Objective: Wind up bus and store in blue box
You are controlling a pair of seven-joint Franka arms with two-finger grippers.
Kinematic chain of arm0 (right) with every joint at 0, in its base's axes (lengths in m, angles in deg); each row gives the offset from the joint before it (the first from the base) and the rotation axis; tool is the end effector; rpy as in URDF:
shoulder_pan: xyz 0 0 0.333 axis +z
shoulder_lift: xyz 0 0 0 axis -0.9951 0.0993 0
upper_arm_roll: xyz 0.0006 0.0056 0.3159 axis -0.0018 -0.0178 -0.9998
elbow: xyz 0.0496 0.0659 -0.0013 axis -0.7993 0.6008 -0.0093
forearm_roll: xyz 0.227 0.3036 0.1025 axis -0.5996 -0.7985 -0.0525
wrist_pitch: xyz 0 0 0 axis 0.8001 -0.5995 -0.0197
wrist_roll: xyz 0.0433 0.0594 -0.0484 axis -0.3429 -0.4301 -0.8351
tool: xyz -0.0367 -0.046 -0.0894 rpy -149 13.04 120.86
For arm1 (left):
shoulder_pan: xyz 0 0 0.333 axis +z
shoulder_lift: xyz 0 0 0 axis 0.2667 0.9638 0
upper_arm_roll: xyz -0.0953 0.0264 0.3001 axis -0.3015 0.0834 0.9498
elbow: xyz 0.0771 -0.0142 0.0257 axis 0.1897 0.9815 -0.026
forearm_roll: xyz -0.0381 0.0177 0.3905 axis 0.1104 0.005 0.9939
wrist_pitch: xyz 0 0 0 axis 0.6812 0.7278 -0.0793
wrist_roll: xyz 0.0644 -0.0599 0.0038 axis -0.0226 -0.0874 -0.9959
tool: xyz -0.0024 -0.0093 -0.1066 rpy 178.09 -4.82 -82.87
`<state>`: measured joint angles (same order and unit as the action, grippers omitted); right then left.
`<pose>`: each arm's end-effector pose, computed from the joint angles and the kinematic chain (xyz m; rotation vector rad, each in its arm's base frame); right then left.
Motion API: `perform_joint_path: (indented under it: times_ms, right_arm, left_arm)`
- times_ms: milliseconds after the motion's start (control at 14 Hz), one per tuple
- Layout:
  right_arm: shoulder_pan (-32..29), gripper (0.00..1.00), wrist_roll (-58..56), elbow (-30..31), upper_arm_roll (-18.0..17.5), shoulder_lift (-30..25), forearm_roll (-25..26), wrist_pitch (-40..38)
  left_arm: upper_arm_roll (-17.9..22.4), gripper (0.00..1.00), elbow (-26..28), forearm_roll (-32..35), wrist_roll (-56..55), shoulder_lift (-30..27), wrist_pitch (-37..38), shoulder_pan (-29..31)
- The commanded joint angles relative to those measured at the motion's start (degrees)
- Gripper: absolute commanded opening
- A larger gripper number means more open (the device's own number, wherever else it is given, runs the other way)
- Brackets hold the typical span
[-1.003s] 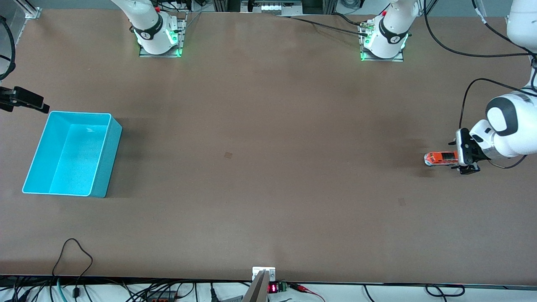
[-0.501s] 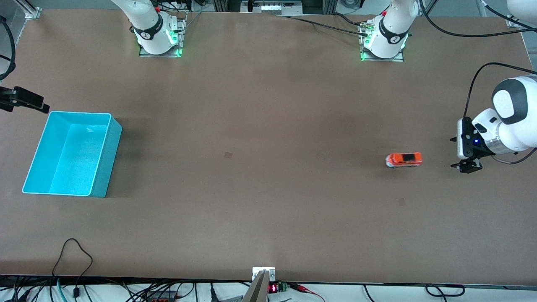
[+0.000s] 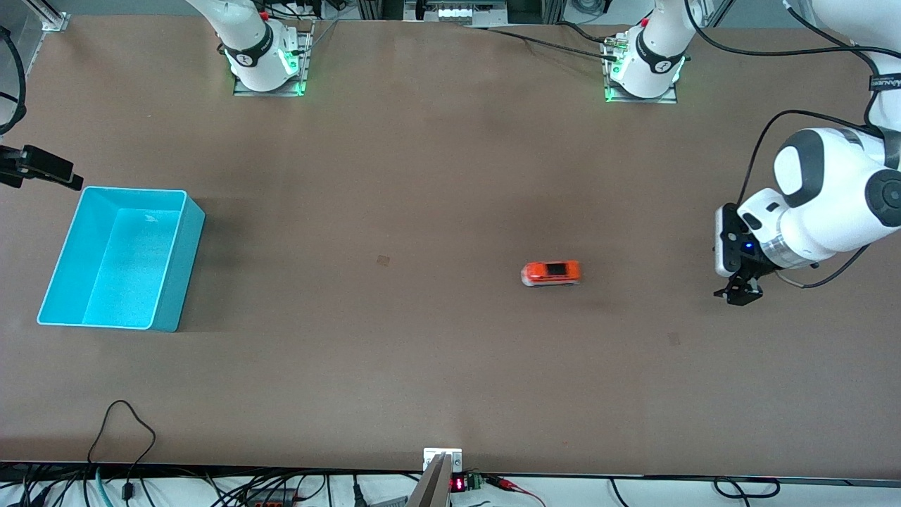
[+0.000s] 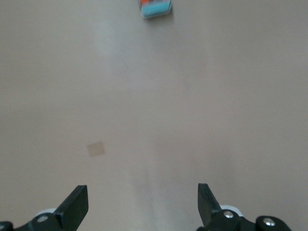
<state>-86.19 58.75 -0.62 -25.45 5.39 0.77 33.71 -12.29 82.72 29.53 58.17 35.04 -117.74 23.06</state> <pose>0.5783 -0.0729 0.5939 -3.1252 0.0729 0.1223 0.6246 0.0036 0.3619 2.0714 -2.3075 0.1065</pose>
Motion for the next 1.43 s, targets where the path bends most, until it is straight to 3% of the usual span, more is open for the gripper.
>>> perform_joint_path:
  times_ms: [0,358,931,1075,1361]
  right_arm:
    - [-0.22,1.0,0.6,0.02,-0.34,-0.26,-0.69,0.02]
    - [-0.31,1.0,0.6,0.02,-0.34,-0.26,-0.69,0.02]
    - [-0.31,1.0,0.6,0.02,-0.34,-0.26,-0.69,0.02]
    - [-0.22,1.0,0.6,-0.06,-0.34,-0.26,-0.69,0.02]
    - [-0.22,1.0,0.6,-0.06,-0.34,-0.26,-0.78,0.02]
  left_arm:
    - [0.49,1.0,-1.58,-0.87,-8.34,-0.81,0.02,-2.84]
    - [0.49,1.0,-1.59,-1.57,-33.48,-0.72,-6.39,-4.51]
    - [1.1,1.0,-5.72,-0.87,-62.5,-1.6,-6.4,-5.75]
    - [2.5,1.0,-7.73,-0.96,-68.29,-1.6,-3.52,-5.75]
    - [5.23,1.0,-15.72,-1.22,-85.76,-1.6,9.74,-5.75]
